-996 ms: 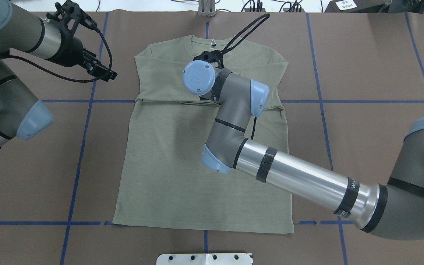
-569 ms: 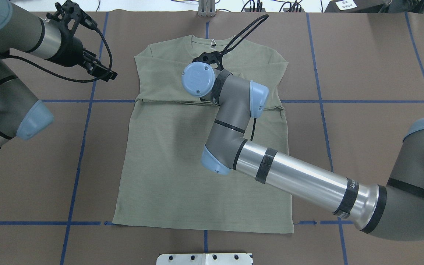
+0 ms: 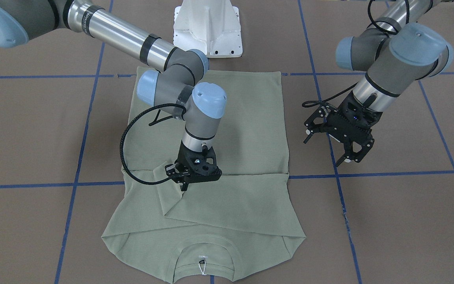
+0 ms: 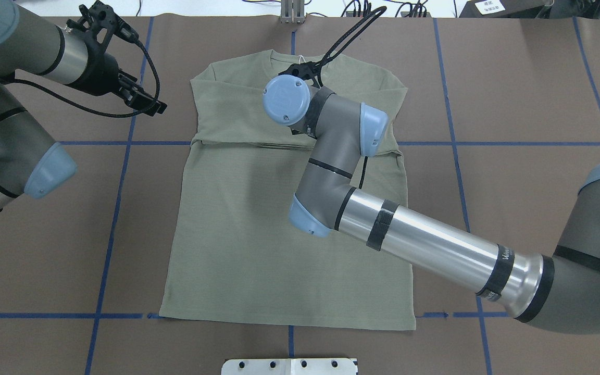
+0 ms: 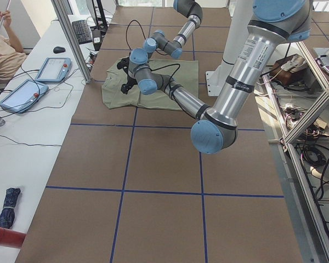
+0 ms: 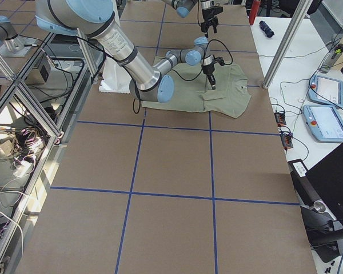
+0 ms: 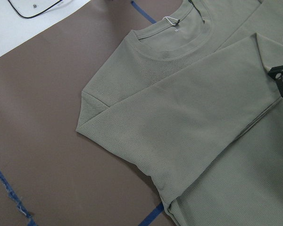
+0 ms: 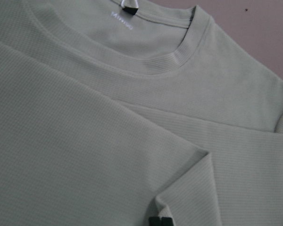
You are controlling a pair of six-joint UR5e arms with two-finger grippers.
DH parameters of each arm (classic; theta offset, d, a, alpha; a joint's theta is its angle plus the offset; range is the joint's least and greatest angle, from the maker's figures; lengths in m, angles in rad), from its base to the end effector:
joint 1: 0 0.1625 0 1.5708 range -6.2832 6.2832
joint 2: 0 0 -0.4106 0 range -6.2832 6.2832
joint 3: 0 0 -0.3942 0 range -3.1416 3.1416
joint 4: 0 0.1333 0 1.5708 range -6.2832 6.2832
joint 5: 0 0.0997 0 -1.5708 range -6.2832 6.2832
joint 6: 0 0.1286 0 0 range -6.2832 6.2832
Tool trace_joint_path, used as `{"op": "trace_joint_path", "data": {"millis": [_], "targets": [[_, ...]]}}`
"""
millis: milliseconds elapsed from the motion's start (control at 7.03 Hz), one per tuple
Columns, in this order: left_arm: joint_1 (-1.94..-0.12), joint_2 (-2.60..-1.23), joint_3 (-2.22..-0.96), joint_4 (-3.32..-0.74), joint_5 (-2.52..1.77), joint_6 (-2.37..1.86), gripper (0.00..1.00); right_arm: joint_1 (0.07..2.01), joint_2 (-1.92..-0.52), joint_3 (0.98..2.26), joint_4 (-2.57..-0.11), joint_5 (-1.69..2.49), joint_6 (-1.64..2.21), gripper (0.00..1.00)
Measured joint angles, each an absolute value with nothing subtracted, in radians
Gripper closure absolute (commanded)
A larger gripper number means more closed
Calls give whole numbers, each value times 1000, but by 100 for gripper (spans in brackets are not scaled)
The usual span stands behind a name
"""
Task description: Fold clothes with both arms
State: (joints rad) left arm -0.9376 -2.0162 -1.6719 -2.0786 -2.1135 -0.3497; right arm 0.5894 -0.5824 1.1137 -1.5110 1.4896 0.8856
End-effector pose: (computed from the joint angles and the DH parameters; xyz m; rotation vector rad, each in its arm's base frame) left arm 0.3358 -0.5706 0.2959 0.6808 0.9269 0.5376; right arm -0.6159 -0.5847 0.2395 0.4149 -0.4280 -0.0690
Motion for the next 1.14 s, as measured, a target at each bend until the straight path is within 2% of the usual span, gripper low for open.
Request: {"op": "trace_joint_path", "data": {"millis": [569,711,854,1138], "targets": [[-936,-2017,-1677,-2083,-2113,-367,0,702,-726,1228,-1550,1499,662,100],[-936,-2017,-1677,-2088,-2113,-373,0,723,-745,1232,-1550,1498,622,22],[-936,-2017,-1677,-2092,-2112,-377,0,732,-757,1232,-1544,1496,610,0],[-935,-2016,-1675,-2095,-2111,-379,0,736,-782,1231,-1453,1520,630,0]]}}
